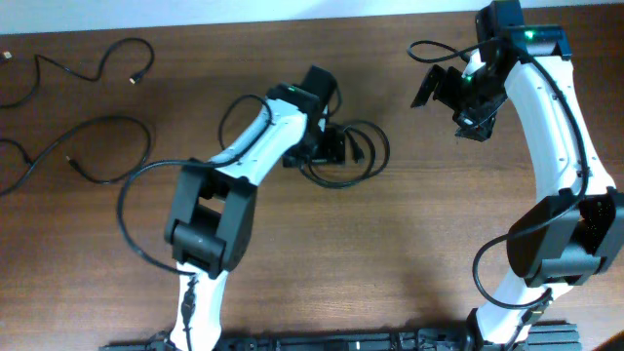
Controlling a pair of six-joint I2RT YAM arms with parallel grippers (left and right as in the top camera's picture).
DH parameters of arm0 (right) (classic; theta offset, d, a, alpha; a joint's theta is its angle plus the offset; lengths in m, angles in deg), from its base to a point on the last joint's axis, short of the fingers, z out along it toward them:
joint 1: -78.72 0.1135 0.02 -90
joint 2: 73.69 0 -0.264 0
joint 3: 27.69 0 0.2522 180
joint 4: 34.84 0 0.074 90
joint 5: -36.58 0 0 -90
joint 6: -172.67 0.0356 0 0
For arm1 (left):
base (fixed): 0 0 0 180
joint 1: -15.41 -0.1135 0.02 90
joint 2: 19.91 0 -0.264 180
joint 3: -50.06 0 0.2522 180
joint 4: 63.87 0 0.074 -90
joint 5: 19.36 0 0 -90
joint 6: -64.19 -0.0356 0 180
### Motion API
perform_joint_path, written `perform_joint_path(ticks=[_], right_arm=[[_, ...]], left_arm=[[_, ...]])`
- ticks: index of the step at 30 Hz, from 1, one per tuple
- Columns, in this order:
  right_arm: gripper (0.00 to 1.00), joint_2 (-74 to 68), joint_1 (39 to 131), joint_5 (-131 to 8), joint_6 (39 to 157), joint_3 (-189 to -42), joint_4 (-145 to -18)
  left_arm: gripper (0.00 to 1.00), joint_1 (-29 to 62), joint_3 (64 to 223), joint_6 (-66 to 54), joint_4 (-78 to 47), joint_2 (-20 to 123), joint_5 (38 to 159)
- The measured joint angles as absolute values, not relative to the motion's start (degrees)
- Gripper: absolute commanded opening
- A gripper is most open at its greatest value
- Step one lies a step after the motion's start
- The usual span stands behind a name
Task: Untangle cables
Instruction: 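Move the left gripper to the center coiled cable and grasp it, then lift the coiled cable with the left gripper and carry it leftward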
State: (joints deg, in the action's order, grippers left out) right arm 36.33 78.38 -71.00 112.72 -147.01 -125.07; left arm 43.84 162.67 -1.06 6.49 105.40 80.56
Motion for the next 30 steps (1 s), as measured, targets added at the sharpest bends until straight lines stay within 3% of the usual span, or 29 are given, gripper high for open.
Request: perform_joint_path(ticks=[3,10,13,16,18,23,27,30], right_arm=[[0.98,36.3,78.4,-71.0,112.7,-147.0,-125.1],[0.98,36.3,78.4,-71.0,112.7,-147.0,-125.1],[0.98,36.3,78.4,-71.0,112.7,-147.0,-125.1],[0.98,36.3,78.4,-71.0,112.7,-147.0,-125.1],[0.98,36.3,78.4,-71.0,112.7,-147.0,-125.0],[0.98,36.3,78.4,-71.0,112.8,-147.0,-125.0],[0.98,36.4,78.4,-71.0,112.7,-147.0,-125.1],[0.98,36.4,78.4,-71.0,112.8,-147.0,-125.1]], left_arm=[[0.76,46.3,162.7,0.9,6.5,107.2,78.9],[0.71,47.7,162.0,4.1,6.7,107.2,72.0],[0.53,47.8,161.9,5.2,6.4,108.0,70.9],[0.13,47.7,161.9,5.5,6.4,108.3,70.0],[0.00,47.7,163.0,5.6,9.3,109.2,70.2],[0.00,47.0,176.0,5.3,22.1,111.2,69.3],[0.00,43.7,201.5,5.3,40.8,111.7,63.1],[0.00,39.5,216.7,3.5,46.3,111.2,59.9]])
